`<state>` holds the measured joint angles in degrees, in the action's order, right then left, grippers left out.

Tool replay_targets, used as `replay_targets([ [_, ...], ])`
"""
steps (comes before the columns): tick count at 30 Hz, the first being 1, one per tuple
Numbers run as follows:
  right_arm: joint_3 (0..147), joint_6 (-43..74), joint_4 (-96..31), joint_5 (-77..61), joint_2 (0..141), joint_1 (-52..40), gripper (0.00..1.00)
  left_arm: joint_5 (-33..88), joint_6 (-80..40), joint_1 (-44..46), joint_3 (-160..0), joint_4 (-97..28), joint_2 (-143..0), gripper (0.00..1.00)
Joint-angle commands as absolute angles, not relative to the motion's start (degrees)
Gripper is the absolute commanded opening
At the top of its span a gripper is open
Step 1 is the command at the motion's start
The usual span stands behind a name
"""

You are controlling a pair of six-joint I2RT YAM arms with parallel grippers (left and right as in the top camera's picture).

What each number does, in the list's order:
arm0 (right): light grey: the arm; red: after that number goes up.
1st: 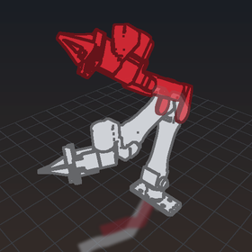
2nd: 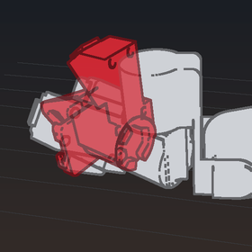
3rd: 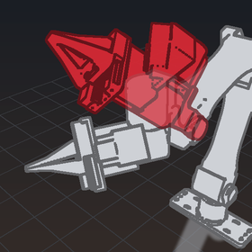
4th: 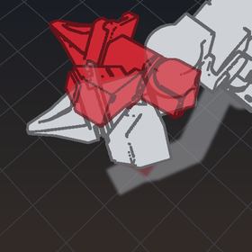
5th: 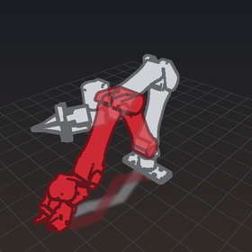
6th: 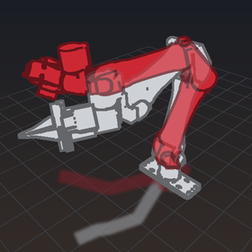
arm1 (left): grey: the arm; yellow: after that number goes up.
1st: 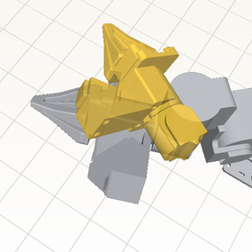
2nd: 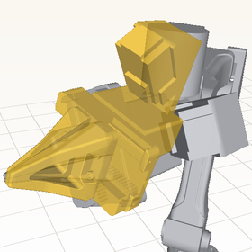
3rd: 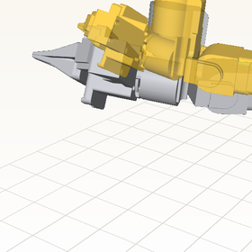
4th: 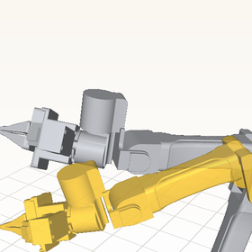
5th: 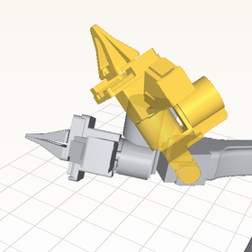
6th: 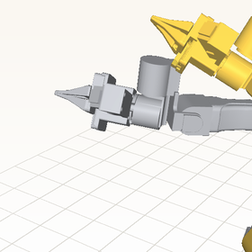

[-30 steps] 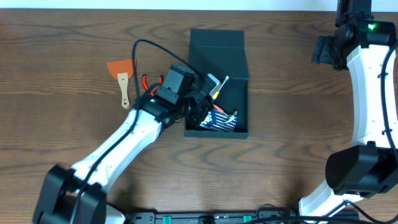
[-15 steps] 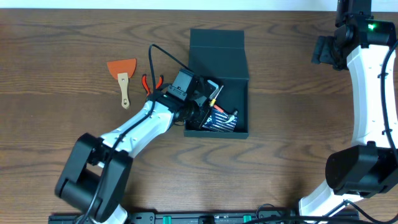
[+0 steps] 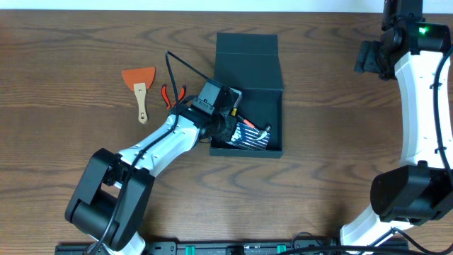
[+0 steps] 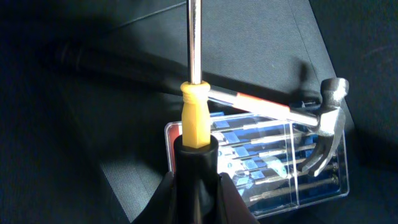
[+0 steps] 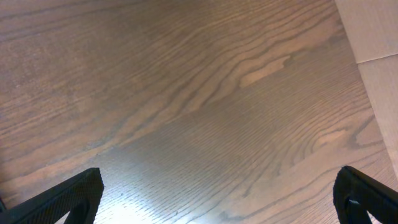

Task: Pack container
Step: 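Lift the screwdriver with the left gripper and carry it into the box, then release the screwdriver in the box and withdraw the left gripper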

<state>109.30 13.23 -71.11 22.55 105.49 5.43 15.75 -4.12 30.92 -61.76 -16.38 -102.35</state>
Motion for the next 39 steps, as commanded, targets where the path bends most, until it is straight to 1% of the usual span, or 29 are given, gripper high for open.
replay_targets([
  [1, 110.1, 13.7, -71.2, 23.3, 105.2, 5.5, 0.99, 13.4, -5.1, 30.7, -62.8, -16.7, -102.9, 0.06],
  [9, 110.1, 13.7, -71.2, 23.3, 105.2, 5.5, 0.99, 10.4, -5.3, 30.7, -62.8, -18.5, -102.9, 0.06],
  [25, 110.1, 13.7, -71.2, 23.3, 105.2, 5.5, 0.99, 10.5, -5.3, 30.7, -62.8, -18.7, -102.9, 0.06],
  [26, 110.1, 13.7, -71.2, 23.3, 105.2, 5.5, 0.99, 10.5, -5.3, 30.7, -62.8, -18.5, -102.9, 0.09],
  [28, 110.1, 13.7, -71.2, 23.3, 105.2, 5.5, 0.99, 10.5, -5.3, 30.7, -62.8, -18.3, -102.9, 0.21],
  [30, 110.1, 13.7, -71.2, 23.3, 105.2, 5.5, 0.99, 10.5, -5.3, 30.7, -62.8, -18.2, -102.9, 0.29],
  [31, 110.1, 13.7, -71.2, 23.3, 105.2, 5.5, 0.99, 10.5, -5.3, 30.7, -62.8, -18.1, -102.9, 0.36],
  [32, 110.1, 13.7, -71.2, 23.3, 105.2, 5.5, 0.99, 10.5, -5.3, 30.7, -62.8, -18.1, -102.9, 0.47],
  [33, 110.1, 13.7, -71.2, 23.3, 105.2, 5.5, 0.99, 10.5, -5.3, 30.7, -62.8, -18.1, -102.9, 0.50],
  [39, 110.1, 13.7, -71.2, 23.3, 105.2, 5.5, 0.99, 10.5, -5.3, 30.7, -62.8, -17.8, -102.9, 0.52],
])
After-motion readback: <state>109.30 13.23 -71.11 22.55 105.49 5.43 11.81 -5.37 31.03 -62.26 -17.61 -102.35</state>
